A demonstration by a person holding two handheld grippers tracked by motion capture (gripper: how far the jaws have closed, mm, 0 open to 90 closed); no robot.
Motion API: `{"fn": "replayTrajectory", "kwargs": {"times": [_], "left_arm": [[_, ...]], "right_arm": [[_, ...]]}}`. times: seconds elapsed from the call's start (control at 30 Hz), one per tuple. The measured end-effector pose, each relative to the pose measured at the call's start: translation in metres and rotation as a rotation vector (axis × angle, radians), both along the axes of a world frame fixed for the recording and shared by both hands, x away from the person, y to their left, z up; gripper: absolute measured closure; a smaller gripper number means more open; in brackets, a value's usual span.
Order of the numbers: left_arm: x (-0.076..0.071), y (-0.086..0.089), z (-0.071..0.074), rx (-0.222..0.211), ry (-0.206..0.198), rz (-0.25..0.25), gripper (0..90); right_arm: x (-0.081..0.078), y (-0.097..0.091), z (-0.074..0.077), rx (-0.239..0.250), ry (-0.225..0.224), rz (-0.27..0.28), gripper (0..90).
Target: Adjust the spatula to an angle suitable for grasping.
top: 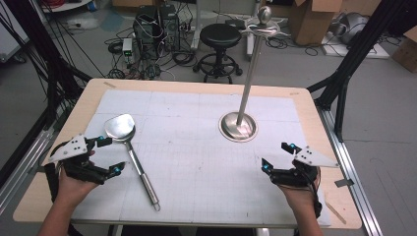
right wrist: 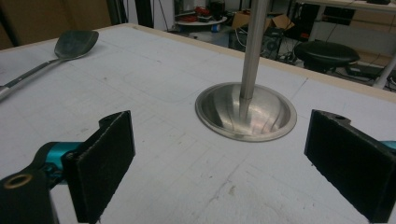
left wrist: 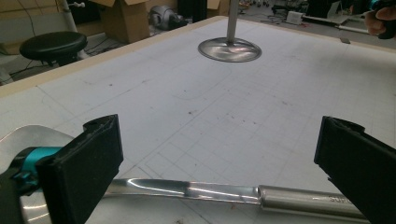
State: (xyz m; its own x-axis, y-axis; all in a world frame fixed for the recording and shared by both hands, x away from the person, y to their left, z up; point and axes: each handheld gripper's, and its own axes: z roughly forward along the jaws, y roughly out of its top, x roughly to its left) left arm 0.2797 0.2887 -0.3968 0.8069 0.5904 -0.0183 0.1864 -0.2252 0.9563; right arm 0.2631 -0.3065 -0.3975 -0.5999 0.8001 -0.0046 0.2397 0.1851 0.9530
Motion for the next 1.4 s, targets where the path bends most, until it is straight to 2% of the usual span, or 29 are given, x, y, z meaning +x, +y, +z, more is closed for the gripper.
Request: {"fn": "replayTrajectory", "kwargs": {"times": [0.3,0.5,0.67,0.73,0.8,0.9,0.97,1.1,1.2,1.33,1.4], "left_arm": [[0.001,0.0,0.0,-0.002,0.003,0.004,1.7],[0.0,-0.001,0.0,0.001,0.011,-0.028,1.7],[-0.001,-0.009,-0.003,0.03,0.047,-0.087,3.5],[-0.002,-0.012,-0.003,0.044,0.052,-0.126,12.8],[-0.003,-0.014,-0.004,0.058,0.064,-0.169,26.5],[-0.007,-0.017,-0.005,0.091,0.078,-0.208,35.0],[-0.009,-0.02,-0.007,0.108,0.088,-0.244,44.2],[-0.012,-0.024,-0.012,0.158,0.11,-0.283,56.7],[-0.013,-0.028,-0.015,0.208,0.13,-0.321,71.7],[-0.014,-0.038,-0.022,0.275,0.161,-0.355,77.9],[-0.012,-0.043,-0.026,0.333,0.178,-0.357,84.6]], "right_arm": [[0.0,-0.001,-0.002,-0.002,0.005,0.001,7.2],[-0.001,-0.002,-0.003,-0.006,0.014,0.004,7.4],[-0.001,-0.005,-0.005,-0.006,0.02,-0.002,7.7],[0.001,-0.005,-0.006,-0.004,0.022,-0.004,7.8],[0.002,-0.005,-0.007,-0.009,0.028,-0.002,7.9],[0.004,-0.003,-0.007,-0.014,0.027,0.0,8.2],[0.007,-0.002,-0.008,-0.014,0.029,0.005,8.2],[0.01,0.002,-0.009,-0.019,0.033,0.016,8.3],[0.011,0.005,-0.009,-0.026,0.033,0.023,8.4],[0.011,0.006,-0.009,-0.031,0.032,0.022,8.5],[0.01,0.005,-0.009,-0.033,0.034,0.02,8.5]]}}
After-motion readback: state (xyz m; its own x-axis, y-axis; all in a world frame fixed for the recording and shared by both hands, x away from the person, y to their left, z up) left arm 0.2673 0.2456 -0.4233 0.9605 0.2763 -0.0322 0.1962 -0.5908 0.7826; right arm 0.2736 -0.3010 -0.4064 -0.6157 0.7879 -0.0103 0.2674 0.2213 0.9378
